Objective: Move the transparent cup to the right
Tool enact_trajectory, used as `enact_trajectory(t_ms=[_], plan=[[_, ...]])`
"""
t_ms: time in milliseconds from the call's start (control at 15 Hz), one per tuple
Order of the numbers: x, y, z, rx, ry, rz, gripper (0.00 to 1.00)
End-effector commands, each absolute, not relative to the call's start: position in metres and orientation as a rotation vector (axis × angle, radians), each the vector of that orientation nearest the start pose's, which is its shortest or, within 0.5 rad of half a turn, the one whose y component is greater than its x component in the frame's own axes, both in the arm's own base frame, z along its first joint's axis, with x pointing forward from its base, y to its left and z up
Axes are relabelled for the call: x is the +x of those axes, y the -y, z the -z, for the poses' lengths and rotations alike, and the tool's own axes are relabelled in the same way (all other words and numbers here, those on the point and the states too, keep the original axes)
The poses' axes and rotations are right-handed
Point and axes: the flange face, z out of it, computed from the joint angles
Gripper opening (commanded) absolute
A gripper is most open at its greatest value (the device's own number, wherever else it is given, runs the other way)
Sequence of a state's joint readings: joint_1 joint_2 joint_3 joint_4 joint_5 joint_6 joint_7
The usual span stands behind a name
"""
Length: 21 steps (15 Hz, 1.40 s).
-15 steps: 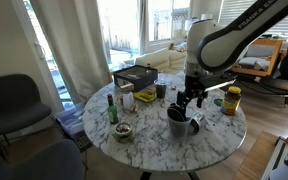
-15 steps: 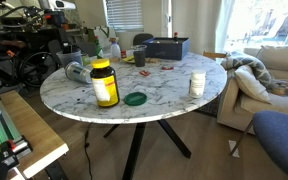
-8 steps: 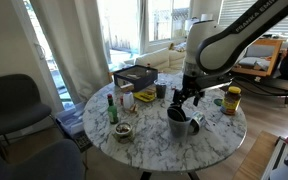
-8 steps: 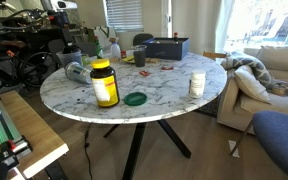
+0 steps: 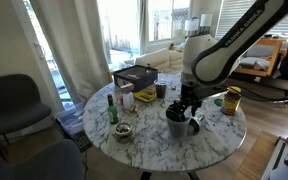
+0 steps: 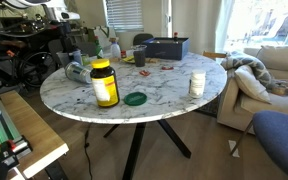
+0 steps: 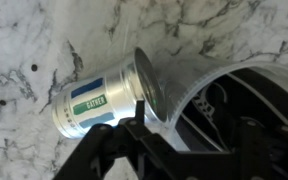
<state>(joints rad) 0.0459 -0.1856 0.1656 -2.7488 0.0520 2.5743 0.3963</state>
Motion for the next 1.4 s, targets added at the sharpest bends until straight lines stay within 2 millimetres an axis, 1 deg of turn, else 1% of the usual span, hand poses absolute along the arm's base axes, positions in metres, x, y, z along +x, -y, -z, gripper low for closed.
enact_trajectory(t_ms=[0,200,267,333,533,600,733,800,867,933,1000,1067,1133,1267,1333], plan=[[0.38,-0.083,-0.261,-3.125,-0.343,-0.031,0.38],[0.382,-0.084,-0.264,-3.126,-0.338,-0.02,0.16],[0.383,-0.084,-0.265,-3.124,-0.339,-0.014,0.07],[0.383,-0.084,-0.266,-3.124,-0.341,-0.01,0.01],[0.383,-0.085,-0.271,-3.121,-0.336,-0.004,0.0],[0.38,-0.083,-0.277,-3.12,-0.337,0.027,0.01],[0.384,-0.073,-0.295,-3.117,-0.387,0.115,0.01],[0.387,-0.062,-0.311,-3.082,-0.467,0.193,0.01],[0.388,-0.053,-0.323,-3.039,-0.533,0.234,0.01],[0.387,-0.046,-0.332,-3.03,-0.556,0.257,0.01],[0.395,-0.06,-0.311,-3.067,-0.476,0.178,0.01],[0.397,-0.054,-0.318,-3.06,-0.49,0.205,0.03],[0.396,-0.054,-0.321,-3.059,-0.487,0.213,0.03],[0.395,-0.058,-0.316,-3.066,-0.474,0.197,0.01],[0.397,-0.056,-0.318,-3.077,-0.508,0.245,0.01]])
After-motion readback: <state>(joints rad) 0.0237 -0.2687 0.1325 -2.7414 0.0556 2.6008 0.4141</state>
